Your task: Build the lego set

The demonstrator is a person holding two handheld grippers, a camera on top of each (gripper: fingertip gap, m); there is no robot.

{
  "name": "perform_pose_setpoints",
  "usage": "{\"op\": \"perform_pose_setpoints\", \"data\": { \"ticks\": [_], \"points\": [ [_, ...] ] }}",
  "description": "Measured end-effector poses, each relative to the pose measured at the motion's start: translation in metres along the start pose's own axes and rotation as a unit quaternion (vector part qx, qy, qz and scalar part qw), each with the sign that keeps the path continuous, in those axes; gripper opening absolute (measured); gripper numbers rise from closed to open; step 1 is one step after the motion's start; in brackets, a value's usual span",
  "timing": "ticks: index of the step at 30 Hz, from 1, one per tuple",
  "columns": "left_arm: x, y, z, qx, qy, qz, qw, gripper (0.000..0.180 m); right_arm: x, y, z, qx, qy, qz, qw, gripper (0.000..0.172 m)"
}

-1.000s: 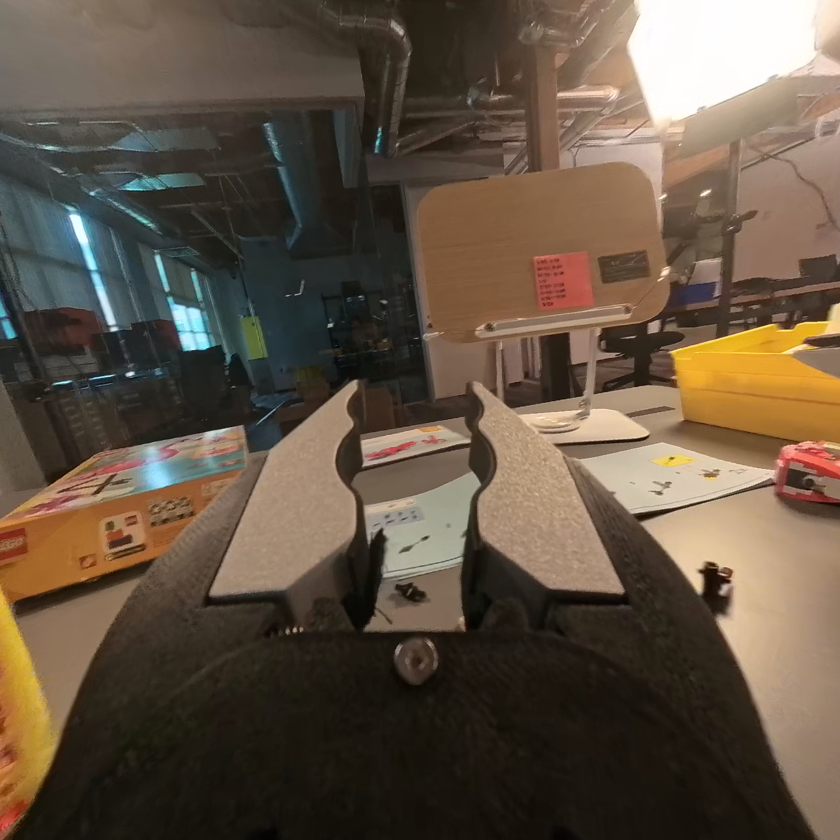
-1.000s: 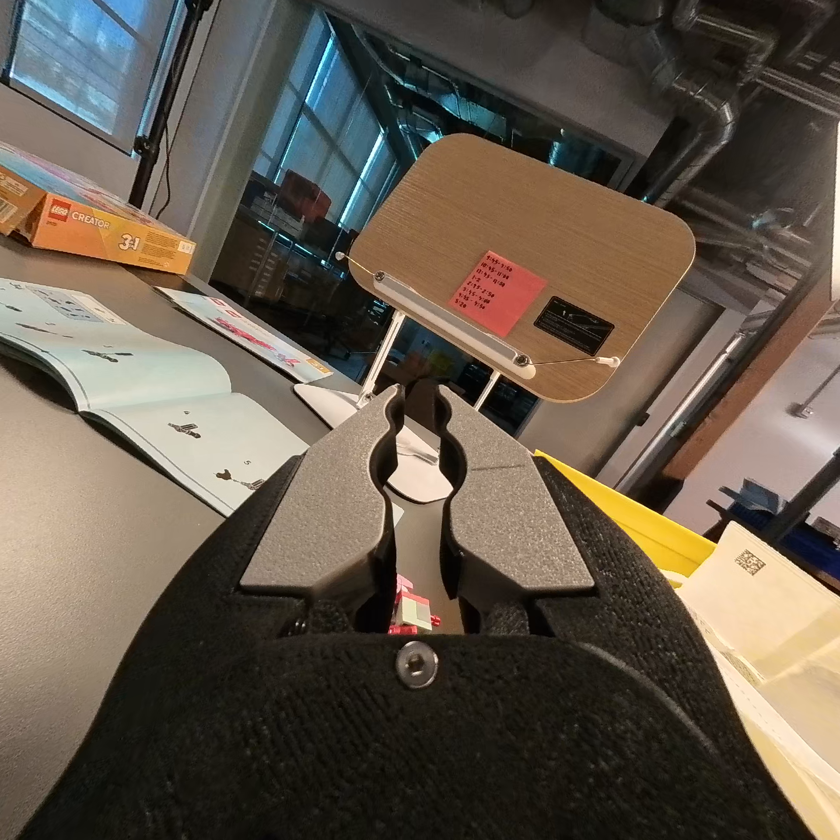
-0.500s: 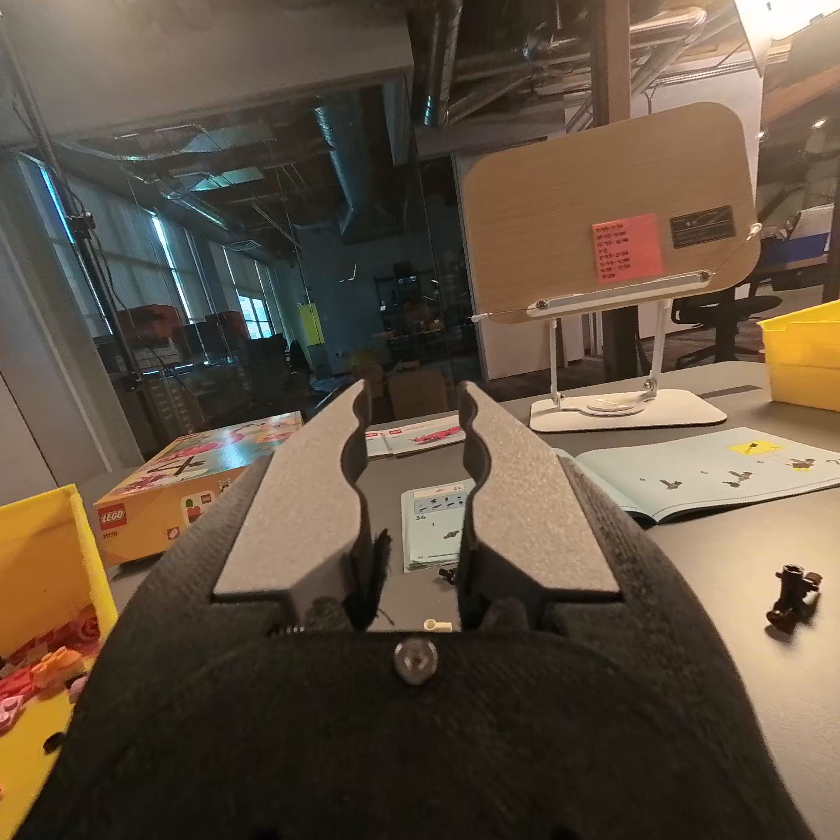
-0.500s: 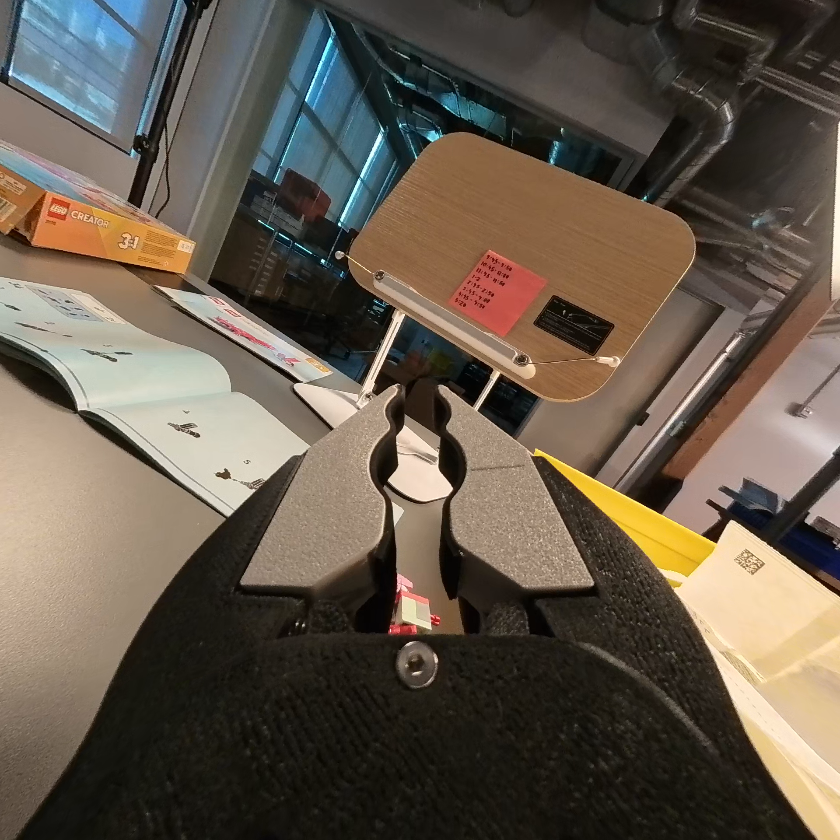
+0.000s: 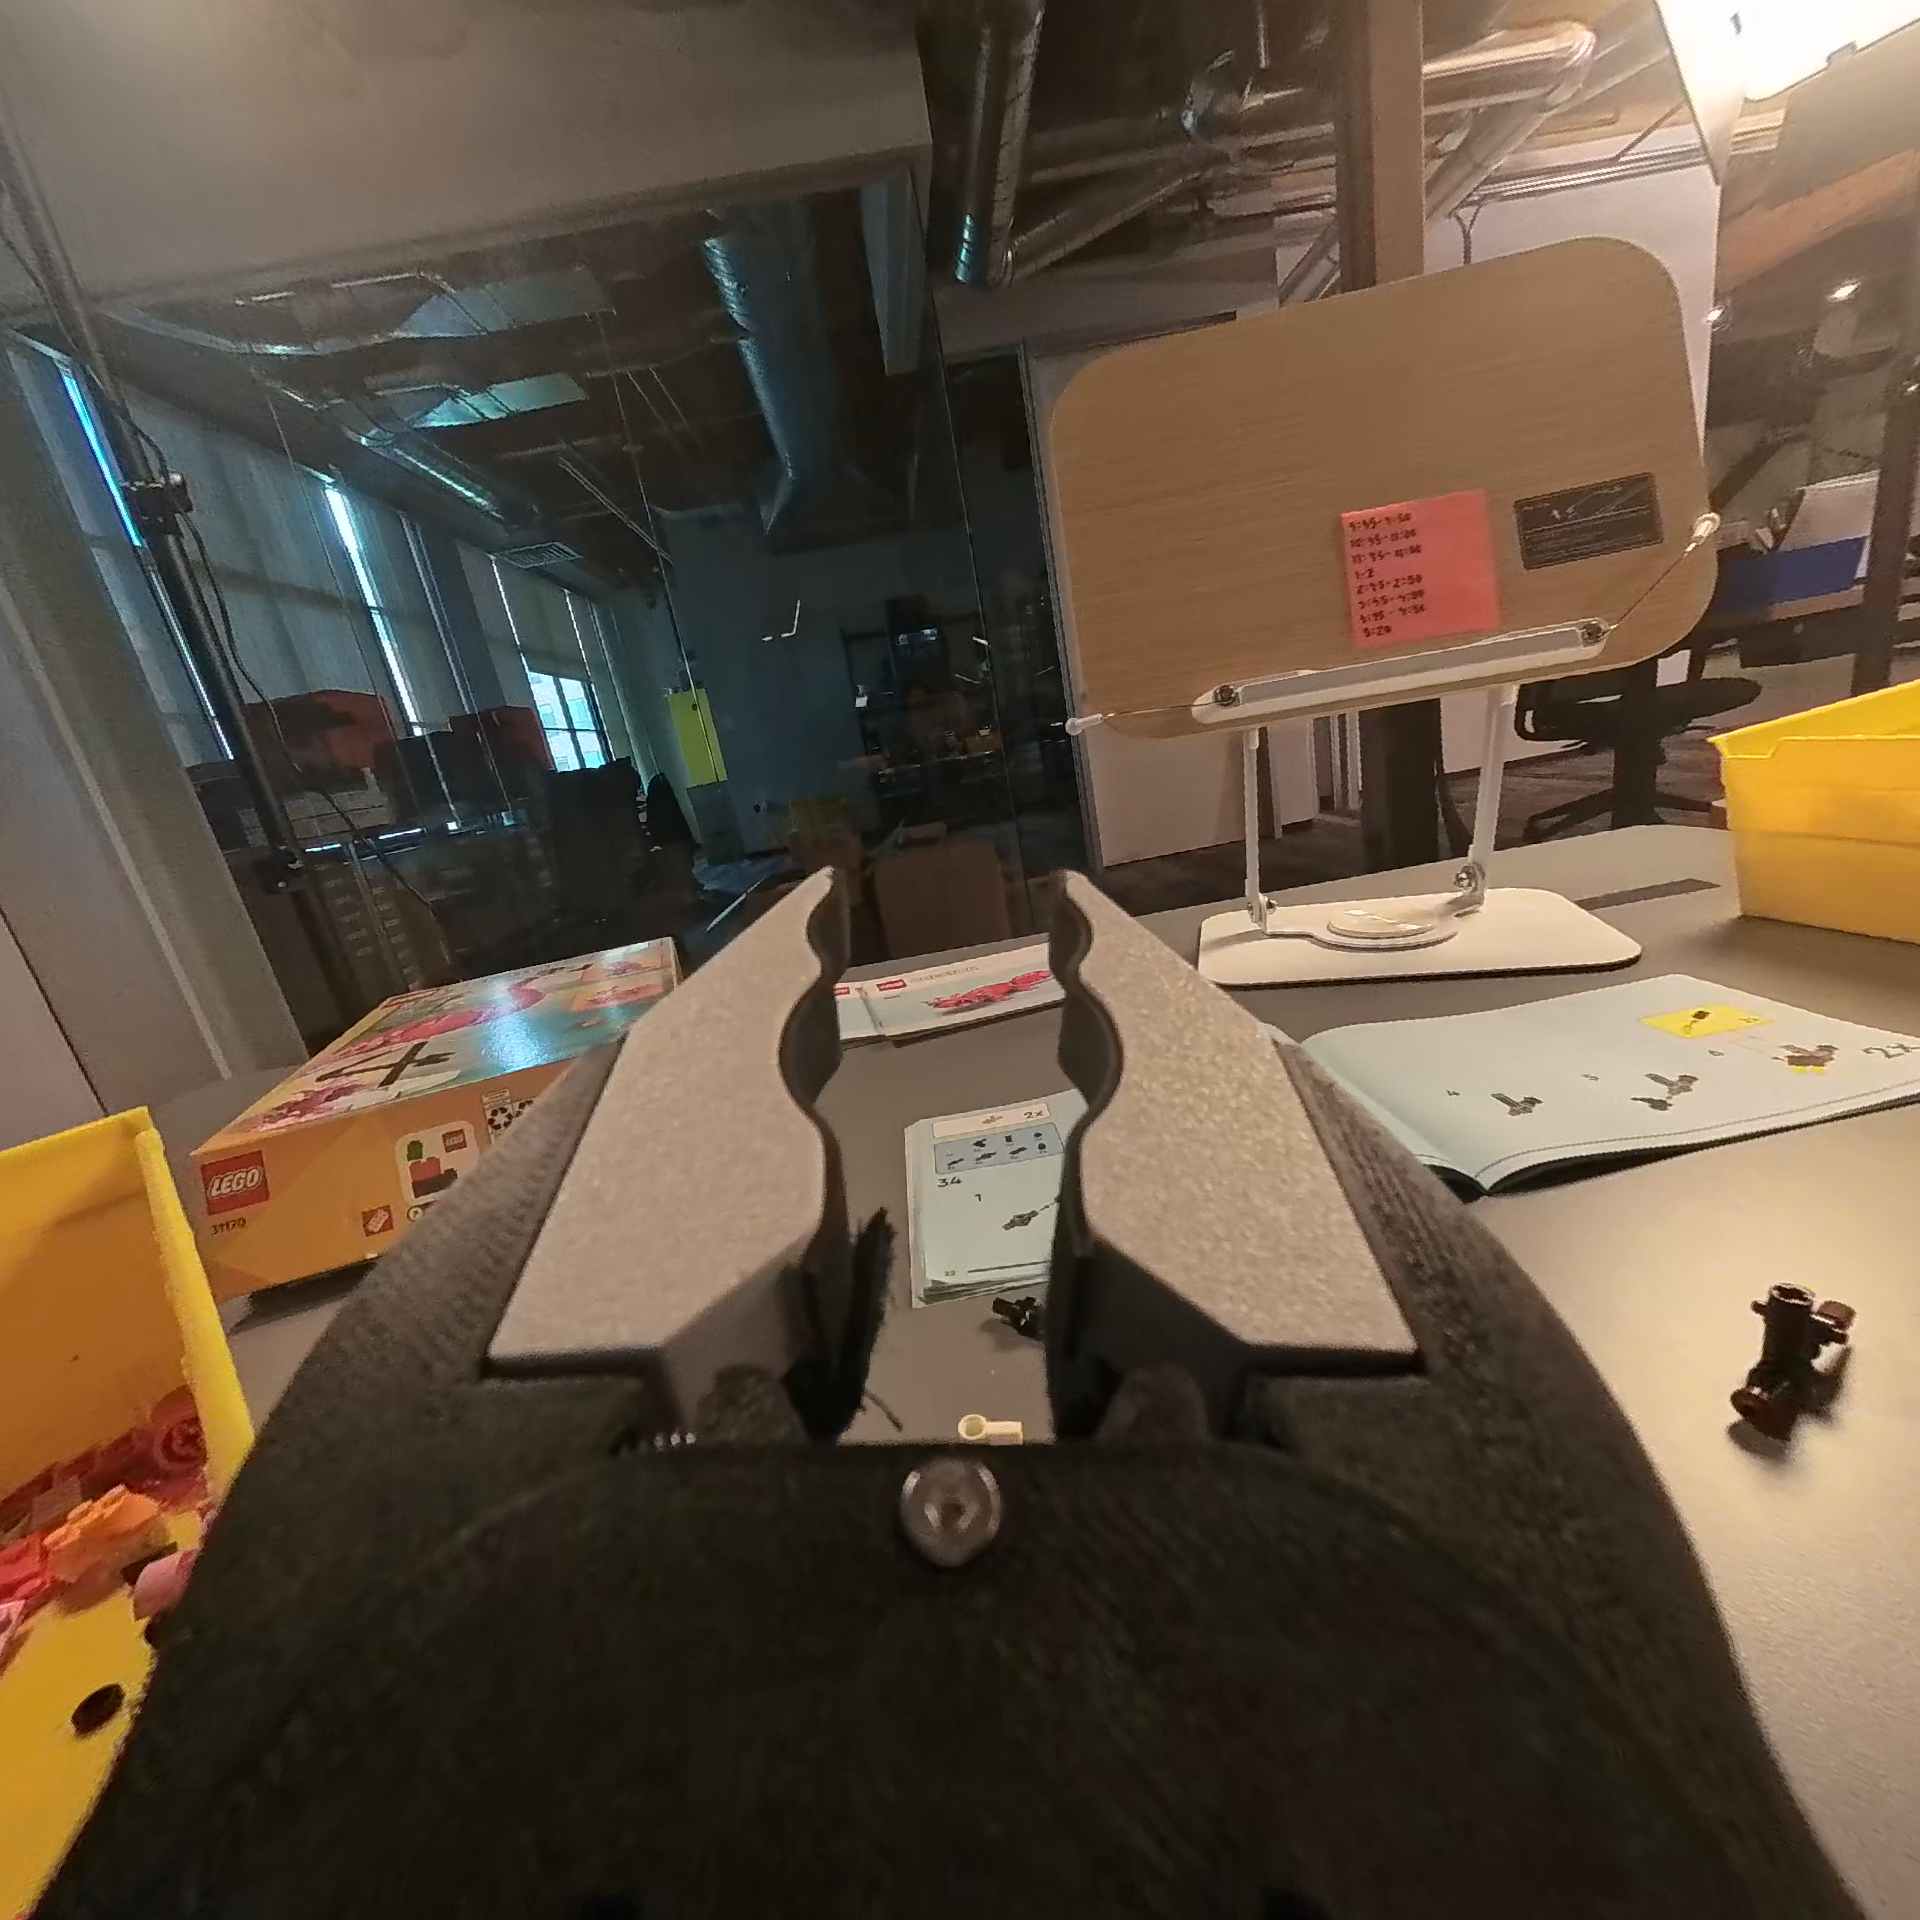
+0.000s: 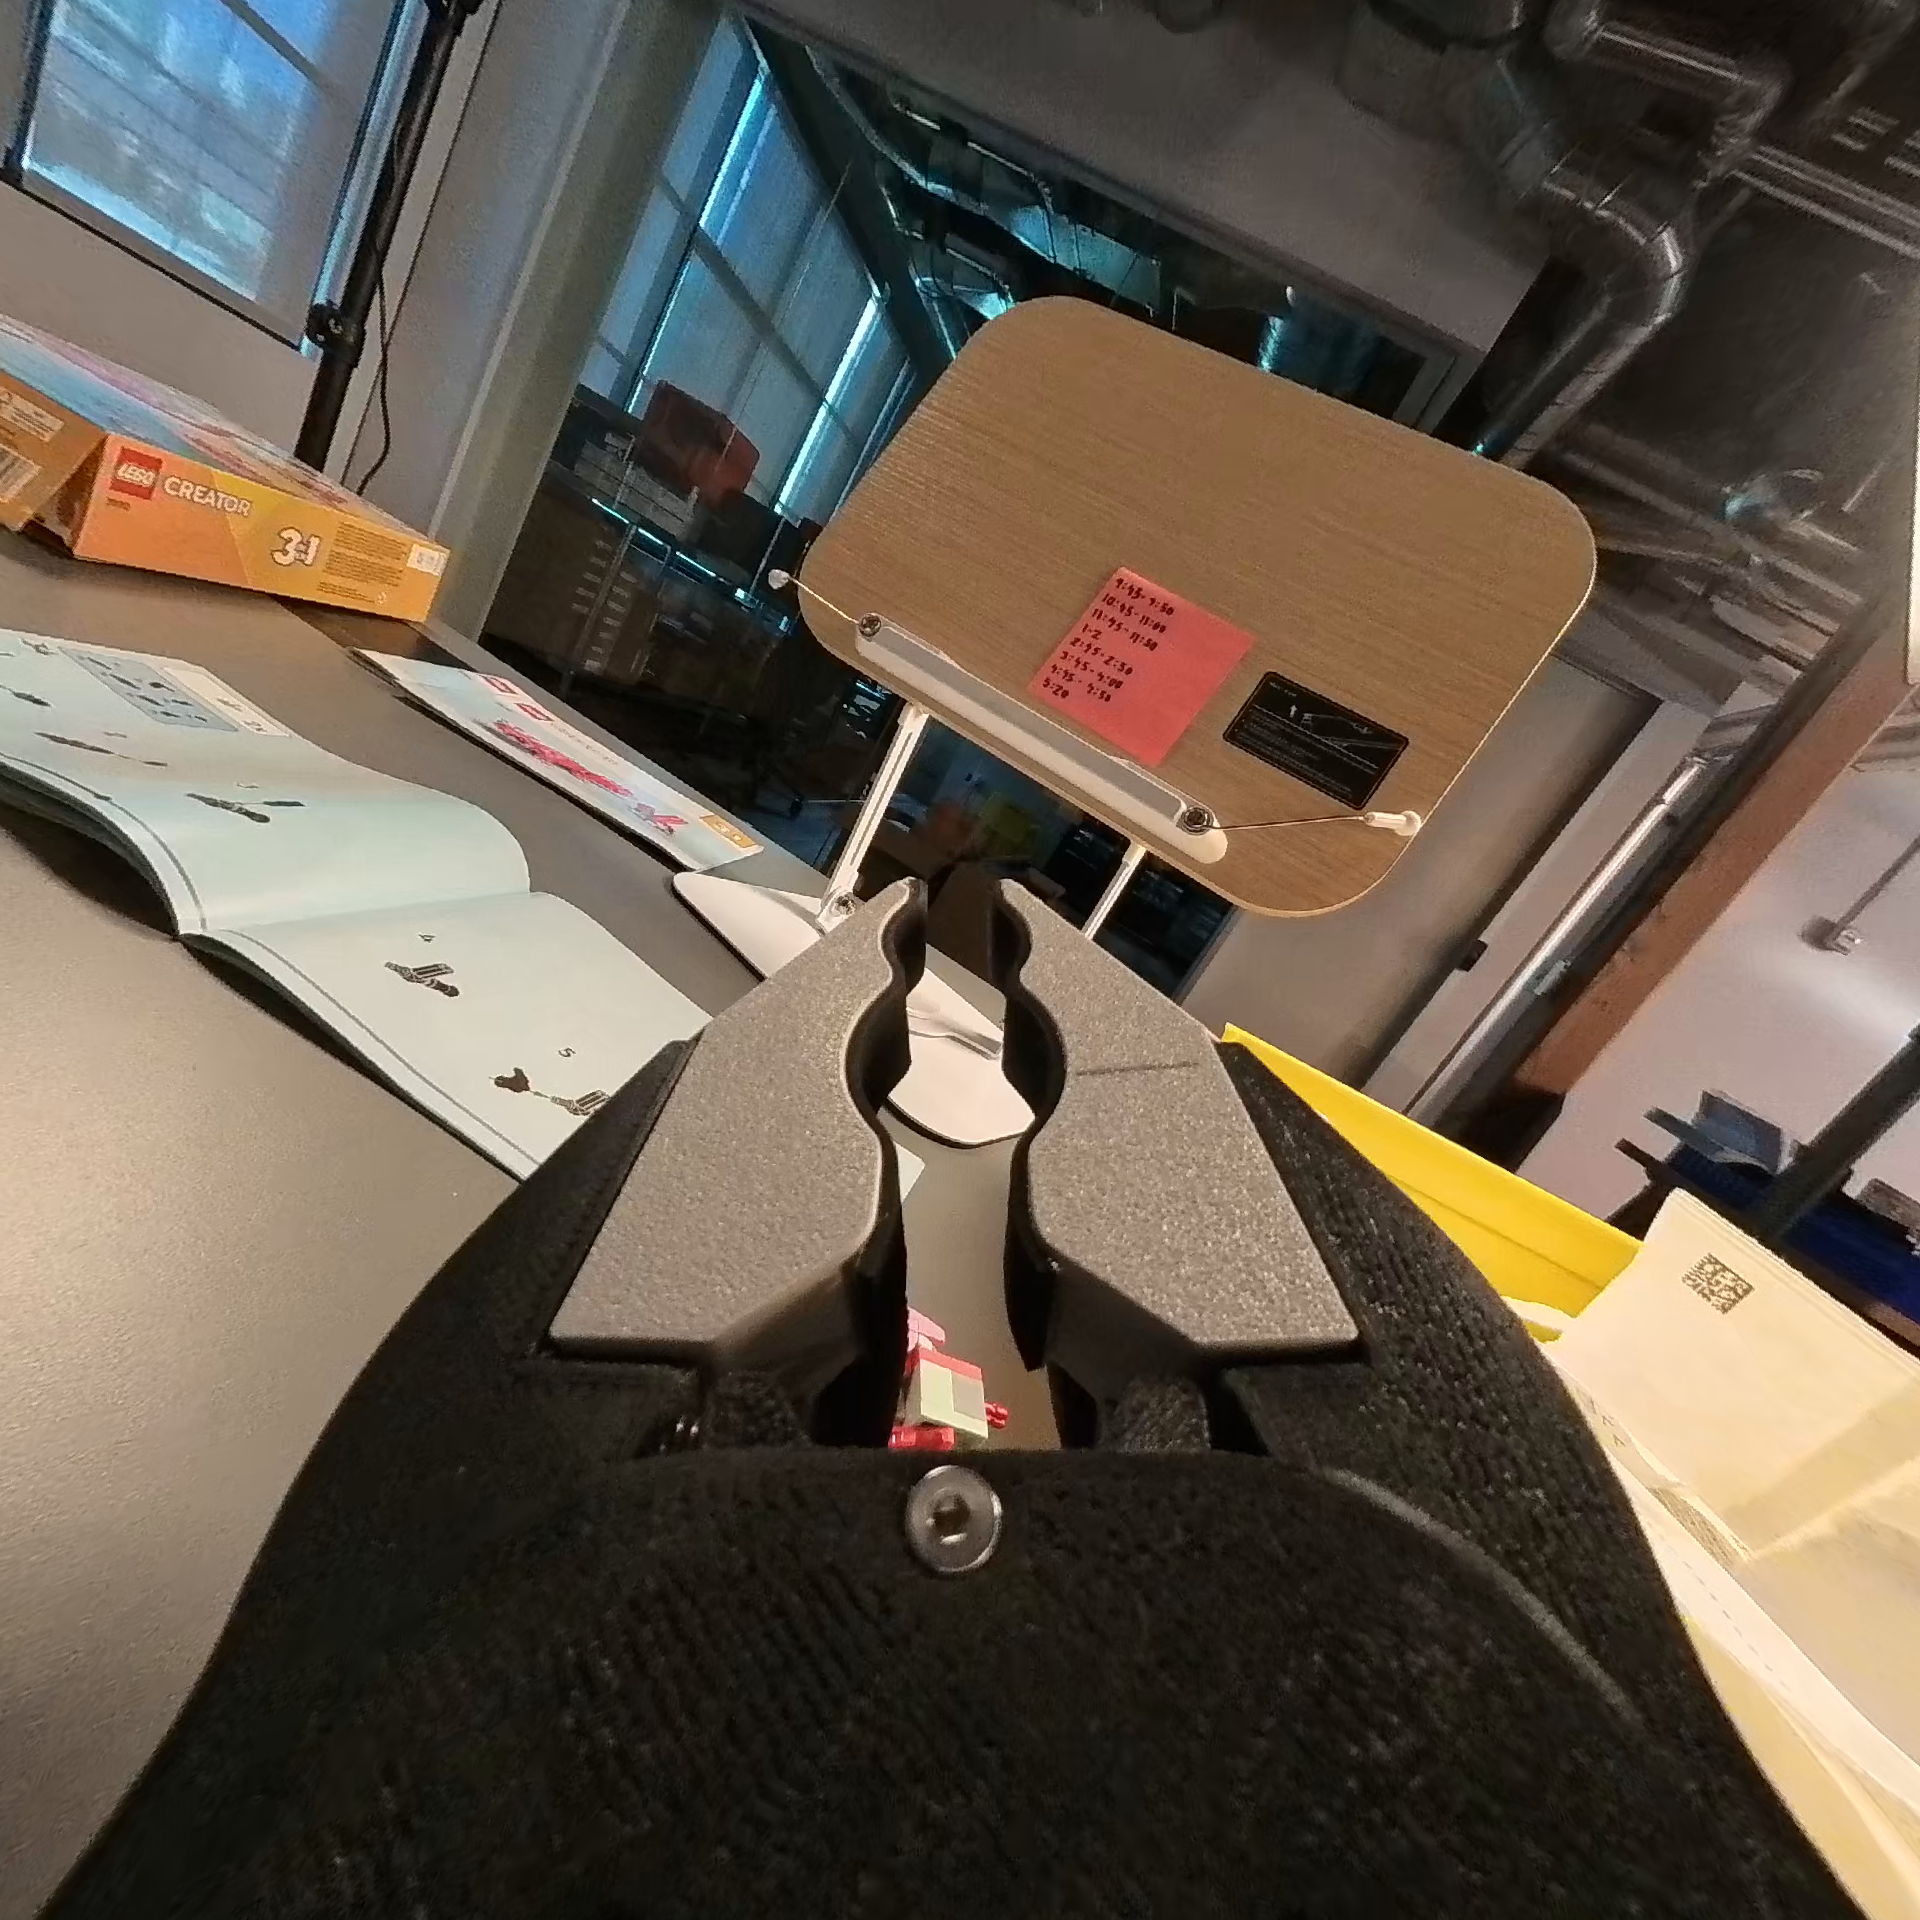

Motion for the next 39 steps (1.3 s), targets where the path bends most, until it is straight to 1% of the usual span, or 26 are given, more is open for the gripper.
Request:
{"op": "perform_pose_setpoints", "data": {
  "ticks": [36, 39],
  "points": [
    [0.0004, -0.0003, 0.0006, 0.000, 0.006, 0.004, 1.000, 0.037, 0.0004, 0.0001, -0.0003, -0.002, 0.000, 0.000, 1.000, 0.010],
    [0.0013, -0.0009, -0.0022, 0.024, 0.021, 0.009, 0.999, 0.022, 0.0025, -0.0012, -0.0002, -0.006, -0.007, 0.003, 1.000, 0.010]
  ]
}}
Point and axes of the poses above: each gripper's, where its closed fingertips meet, y back along the fingers, x out of its underside, z = x × y across the jaws, the point moved 8 cm from there along y, back along the fingers, and after that the axes turned 10 degrees about -z, right-handed, at the moved point
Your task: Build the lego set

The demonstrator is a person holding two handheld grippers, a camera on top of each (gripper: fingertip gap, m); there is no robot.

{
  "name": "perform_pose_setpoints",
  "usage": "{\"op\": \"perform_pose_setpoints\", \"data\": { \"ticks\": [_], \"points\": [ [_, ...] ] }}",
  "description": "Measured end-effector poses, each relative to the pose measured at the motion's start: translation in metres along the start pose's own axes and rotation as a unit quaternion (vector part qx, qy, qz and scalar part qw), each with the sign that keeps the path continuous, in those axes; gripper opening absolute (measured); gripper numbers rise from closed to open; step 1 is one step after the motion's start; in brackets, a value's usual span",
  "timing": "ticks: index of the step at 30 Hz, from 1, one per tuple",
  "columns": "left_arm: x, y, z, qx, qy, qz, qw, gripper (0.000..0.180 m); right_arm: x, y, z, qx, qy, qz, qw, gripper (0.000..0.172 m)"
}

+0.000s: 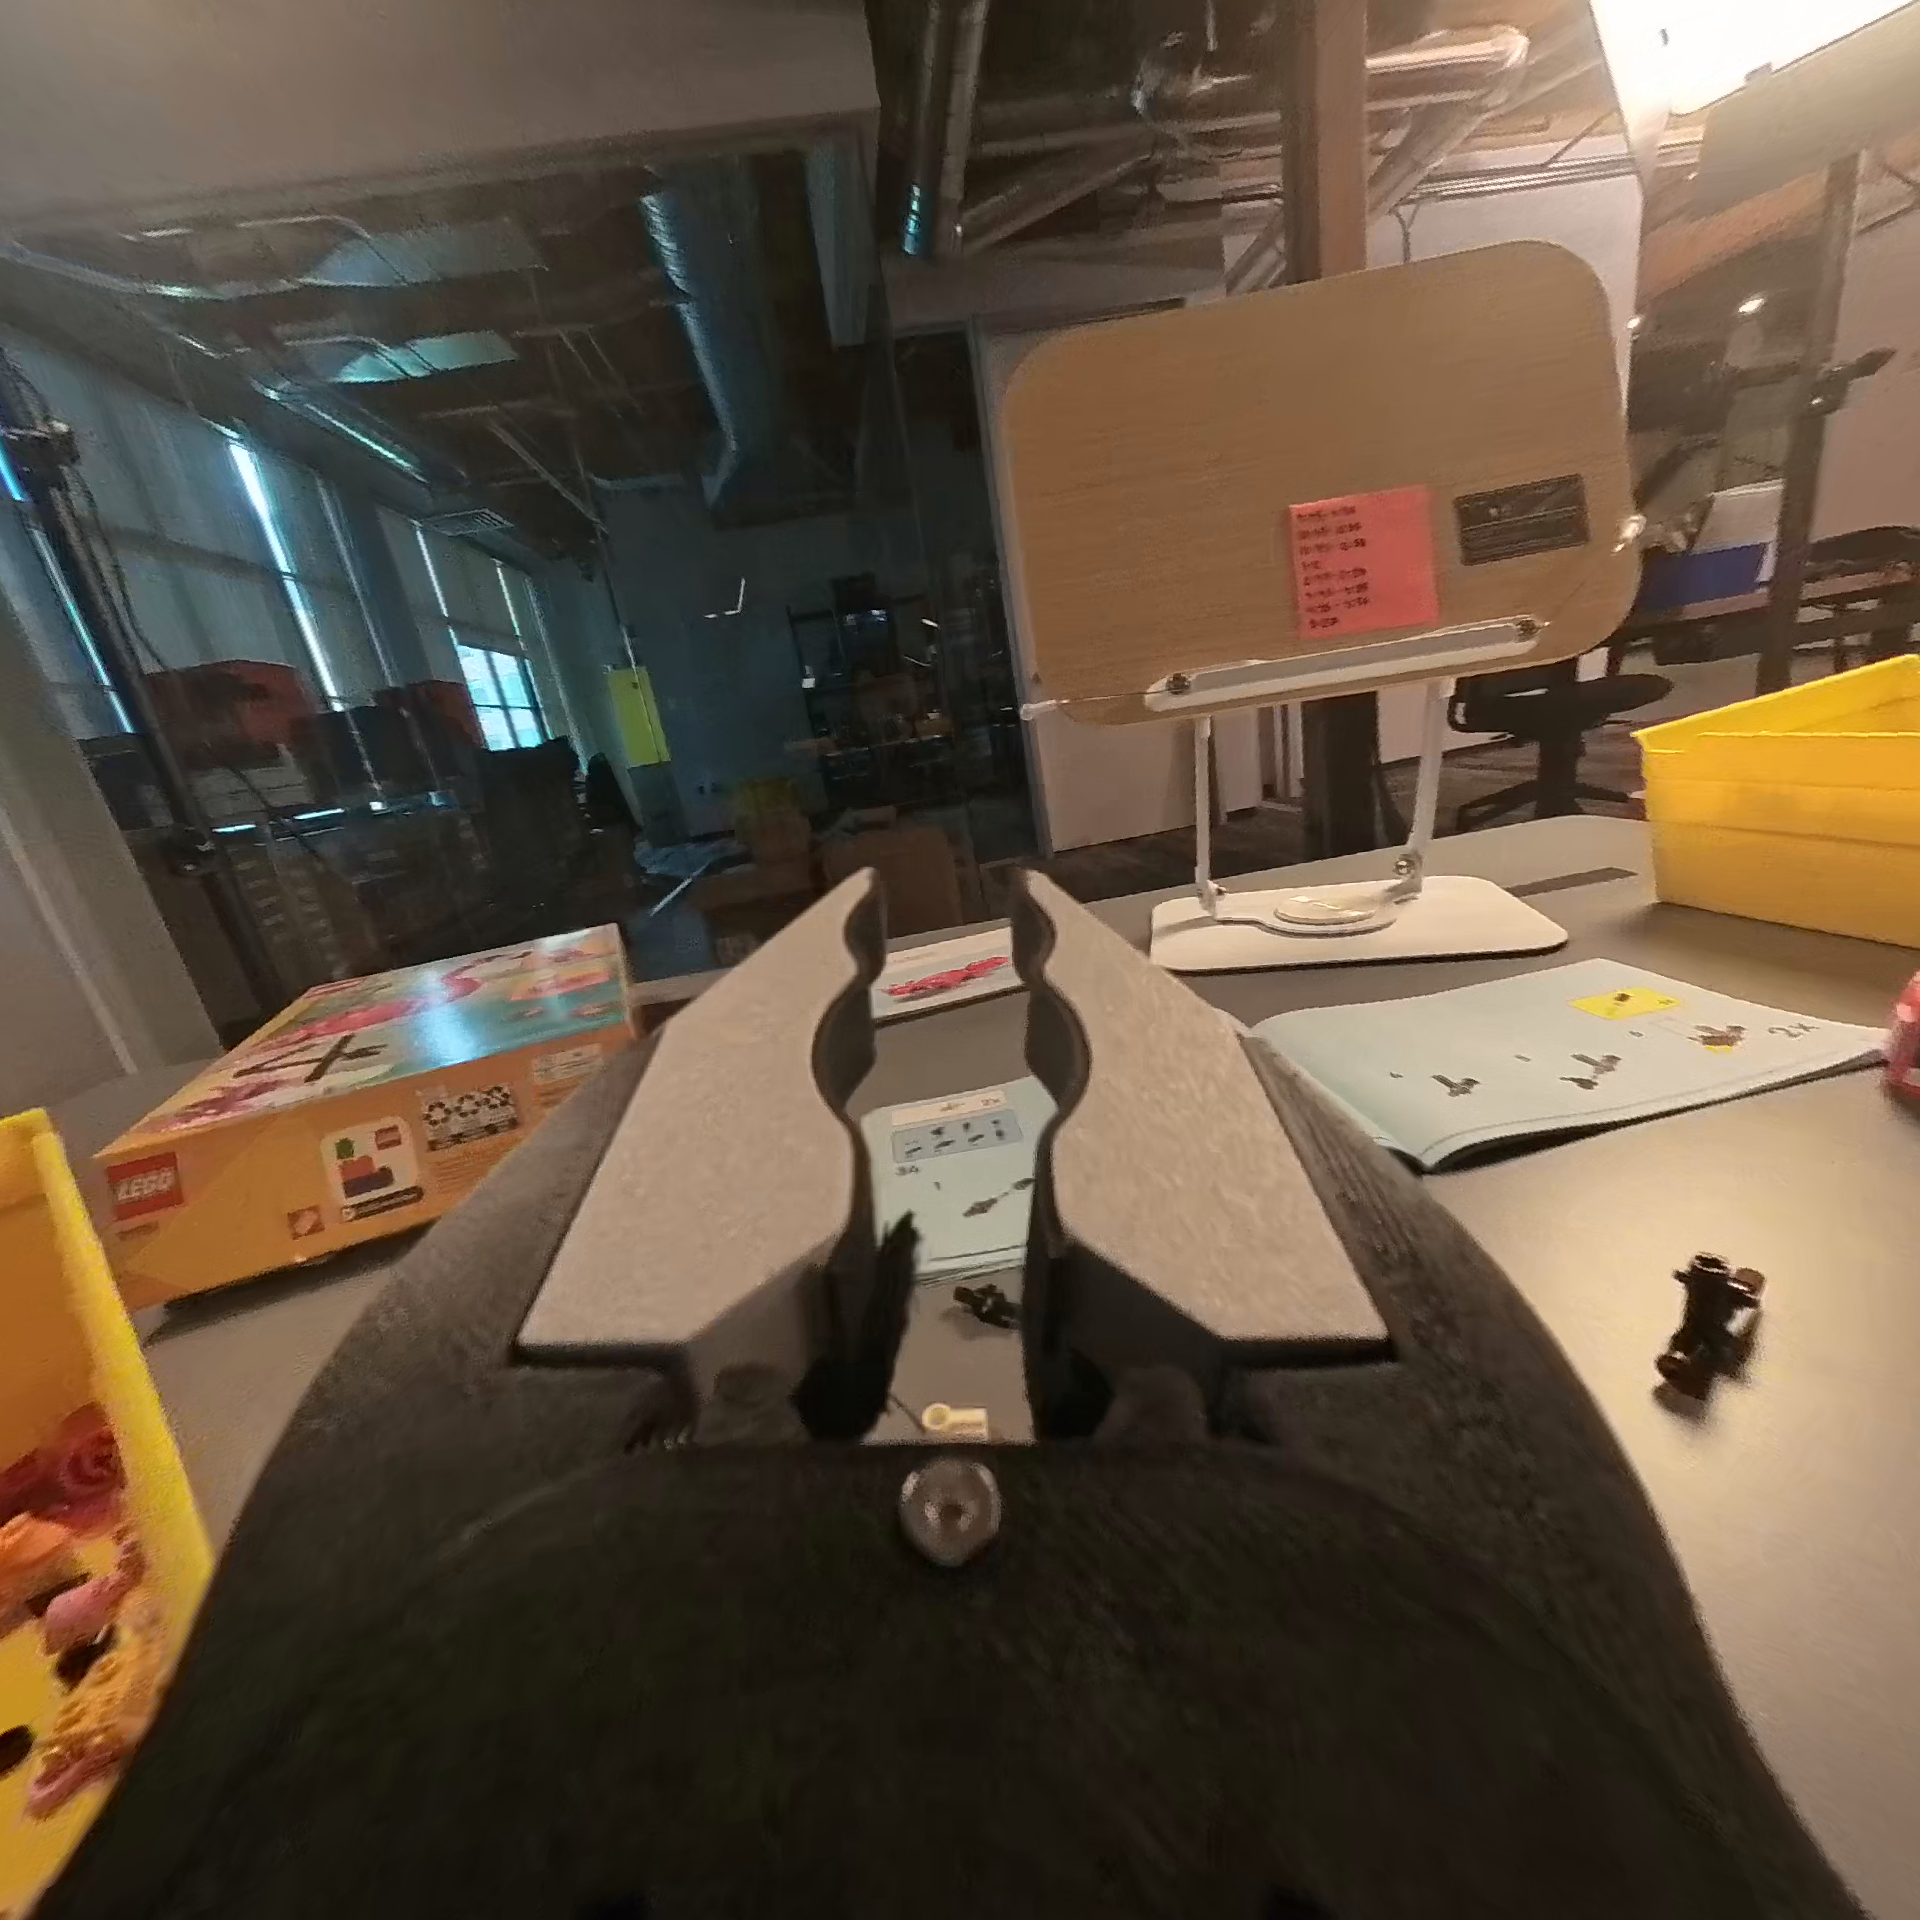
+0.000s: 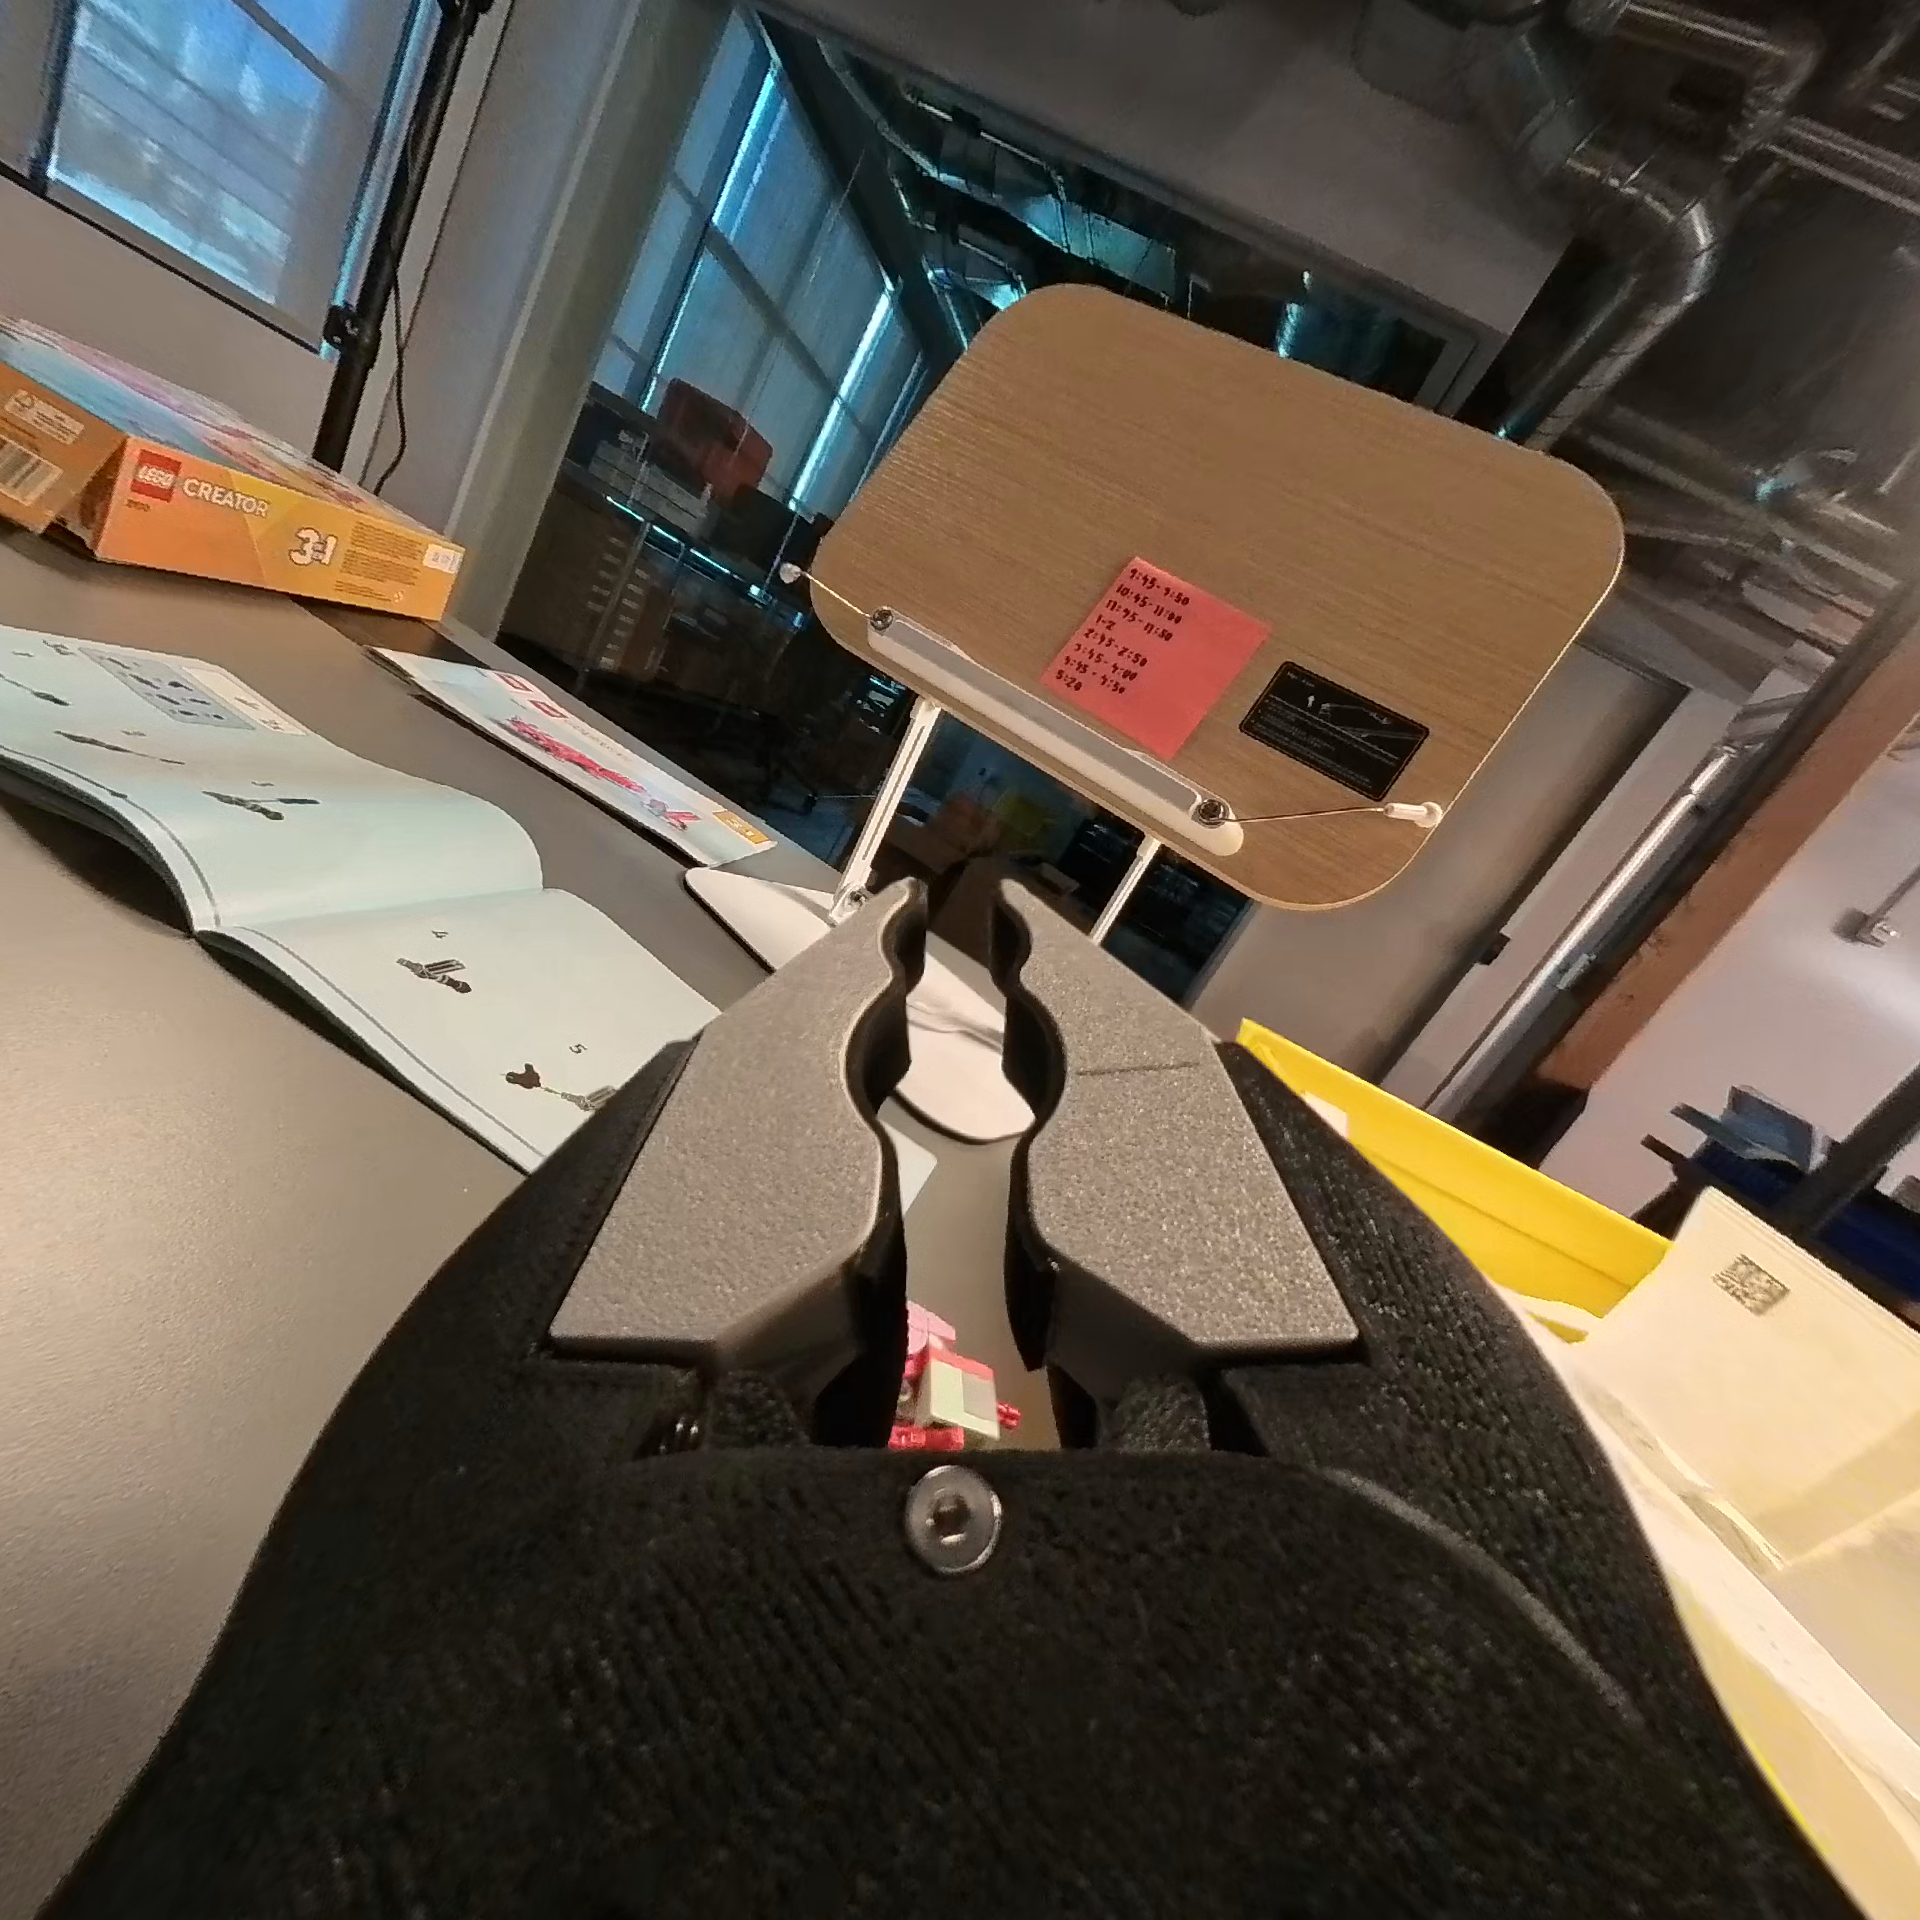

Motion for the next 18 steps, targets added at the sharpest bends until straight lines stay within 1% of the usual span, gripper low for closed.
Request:
{"op": "perform_pose_setpoints", "data": {
  "ticks": [5, 8, 11, 13, 18],
  "points": [
    [0.000, 0.001, 0.001, 0.005, 0.011, -0.001, 1.000, 0.020, -0.001, 0.000, 0.002, 0.001, 0.016, 0.003, 1.000, 0.011],
    [-0.001, 0.001, 0.000, 0.012, 0.019, -0.006, 1.000, 0.021, -0.006, 0.005, 0.007, 0.023, 0.030, 0.022, 0.999, 0.012],
    [0.003, 0.001, -0.007, 0.041, 0.053, 0.001, 0.998, 0.028, -0.019, 0.012, 0.021, 0.025, 0.012, 0.021, 0.999, 0.013],
    [0.004, 0.003, -0.007, 0.041, 0.061, 0.007, 0.997, 0.030, -0.030, 0.019, 0.032, 0.019, 0.014, 0.015, 1.000, 0.013],
    [-0.017, 0.021, -0.010, 0.030, 0.111, 0.023, 0.993, 0.041, -0.056, 0.039, 0.054, 0.020, 0.007, 0.004, 1.000, 0.013]
  ]
}}
Point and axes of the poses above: each gripper's, where its closed fingertips meet, y back along the fingers, x out of its underside, z = x × y across the jaws, the point moved 8 cm from there along y, back along the fingers, and after that the axes turned 10 degrees about -z, right-handed, at the moved point
